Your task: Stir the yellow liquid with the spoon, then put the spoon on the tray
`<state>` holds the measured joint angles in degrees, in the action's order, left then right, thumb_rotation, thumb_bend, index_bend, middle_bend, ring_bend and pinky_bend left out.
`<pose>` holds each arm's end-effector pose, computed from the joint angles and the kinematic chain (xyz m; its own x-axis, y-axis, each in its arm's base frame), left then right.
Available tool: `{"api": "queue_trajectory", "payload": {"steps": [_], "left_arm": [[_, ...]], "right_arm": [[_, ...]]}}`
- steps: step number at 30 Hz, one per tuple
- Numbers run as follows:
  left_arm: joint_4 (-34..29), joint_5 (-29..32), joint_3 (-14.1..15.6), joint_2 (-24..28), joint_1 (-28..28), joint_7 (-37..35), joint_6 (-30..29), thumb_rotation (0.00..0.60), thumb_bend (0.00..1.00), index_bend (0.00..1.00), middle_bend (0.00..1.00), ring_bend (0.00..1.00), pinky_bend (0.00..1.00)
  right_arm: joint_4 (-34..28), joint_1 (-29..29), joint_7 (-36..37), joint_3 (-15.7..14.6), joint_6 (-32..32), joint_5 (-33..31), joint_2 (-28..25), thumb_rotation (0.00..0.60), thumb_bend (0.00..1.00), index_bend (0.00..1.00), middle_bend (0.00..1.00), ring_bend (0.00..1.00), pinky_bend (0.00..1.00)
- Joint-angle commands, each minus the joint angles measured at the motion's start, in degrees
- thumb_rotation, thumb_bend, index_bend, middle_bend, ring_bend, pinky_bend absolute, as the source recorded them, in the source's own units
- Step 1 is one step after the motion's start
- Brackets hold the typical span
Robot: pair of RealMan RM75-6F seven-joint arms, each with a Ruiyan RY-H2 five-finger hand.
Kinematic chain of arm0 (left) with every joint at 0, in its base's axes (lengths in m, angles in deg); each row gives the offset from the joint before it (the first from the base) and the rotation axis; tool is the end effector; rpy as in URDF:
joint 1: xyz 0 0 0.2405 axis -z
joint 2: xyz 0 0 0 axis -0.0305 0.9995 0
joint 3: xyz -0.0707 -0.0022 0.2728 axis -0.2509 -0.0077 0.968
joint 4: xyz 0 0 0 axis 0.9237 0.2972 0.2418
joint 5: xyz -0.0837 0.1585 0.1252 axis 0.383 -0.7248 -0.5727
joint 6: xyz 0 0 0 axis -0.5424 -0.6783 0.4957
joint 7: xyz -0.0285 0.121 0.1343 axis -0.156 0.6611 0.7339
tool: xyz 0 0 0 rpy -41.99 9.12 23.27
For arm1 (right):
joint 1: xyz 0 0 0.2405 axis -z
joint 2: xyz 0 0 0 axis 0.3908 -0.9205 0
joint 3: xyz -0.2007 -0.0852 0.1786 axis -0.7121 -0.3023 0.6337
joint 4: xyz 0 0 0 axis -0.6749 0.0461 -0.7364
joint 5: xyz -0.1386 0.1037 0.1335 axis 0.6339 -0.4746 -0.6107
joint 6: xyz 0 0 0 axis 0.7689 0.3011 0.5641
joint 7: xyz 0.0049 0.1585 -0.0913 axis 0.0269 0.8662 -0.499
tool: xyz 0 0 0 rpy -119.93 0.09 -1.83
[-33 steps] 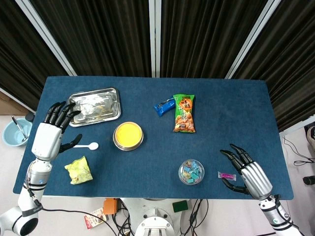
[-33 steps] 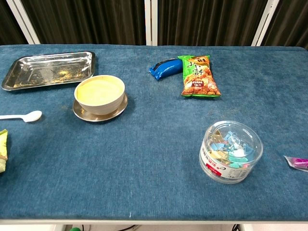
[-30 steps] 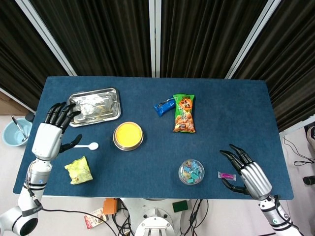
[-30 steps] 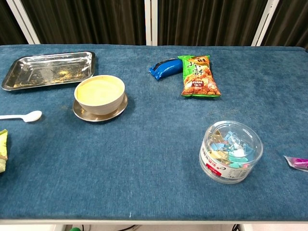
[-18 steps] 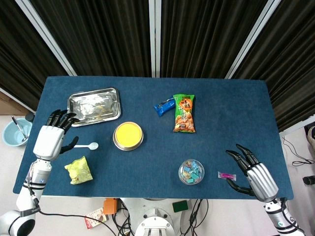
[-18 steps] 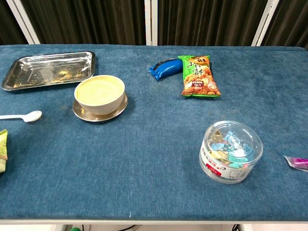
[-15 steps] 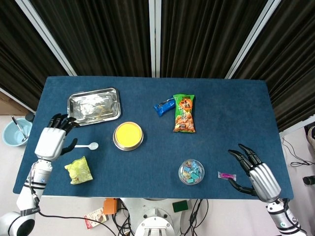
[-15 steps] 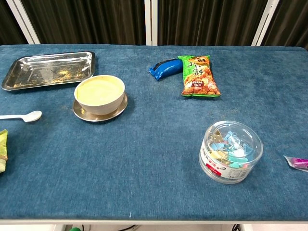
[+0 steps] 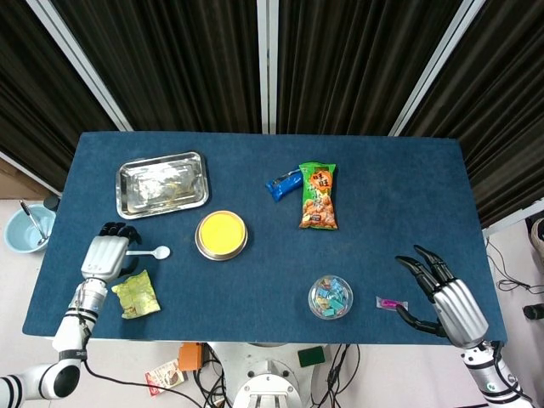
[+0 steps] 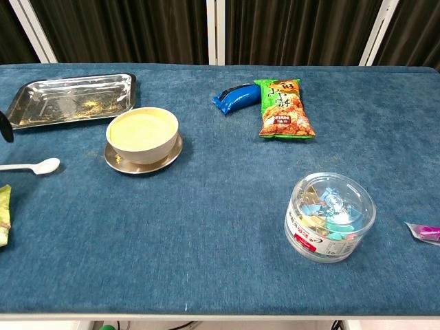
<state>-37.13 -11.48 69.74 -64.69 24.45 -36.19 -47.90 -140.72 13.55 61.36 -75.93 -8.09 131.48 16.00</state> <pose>-0.3120 0.3191 0.0330 0.5003 0.2718 0.8221 0.8617 -0.0633 -0.5035 -0.2449 -0.2026 0.1253 0.1185 -0.0623 0.9910 -0.8882 -0.4529 0.0778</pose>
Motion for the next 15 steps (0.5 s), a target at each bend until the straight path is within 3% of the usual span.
{"api": "queue_trajectory", "payload": {"steps": [1, 15], "left_arm": [[3.03, 1.33, -0.14, -2.37, 0.42, 0.48, 0.69, 0.600, 0.34, 0.41, 0.25, 0.14, 0.13], [12.30, 1.93, -0.89, -9.16, 0.93, -1.68, 1.22, 0.600, 0.33, 0.46, 0.25, 0.14, 0.13]], "right_arm": [[-0.03, -0.05, -0.03, 0.04, 0.10, -0.10, 0.05, 0.600, 0.30, 0.12, 0.17, 0.03, 0.13], [0.45, 0.07, 0.61, 0.02, 0.24, -0.86, 0.20, 0.600, 0.30, 0.12, 0.17, 0.03, 0.13]]}}
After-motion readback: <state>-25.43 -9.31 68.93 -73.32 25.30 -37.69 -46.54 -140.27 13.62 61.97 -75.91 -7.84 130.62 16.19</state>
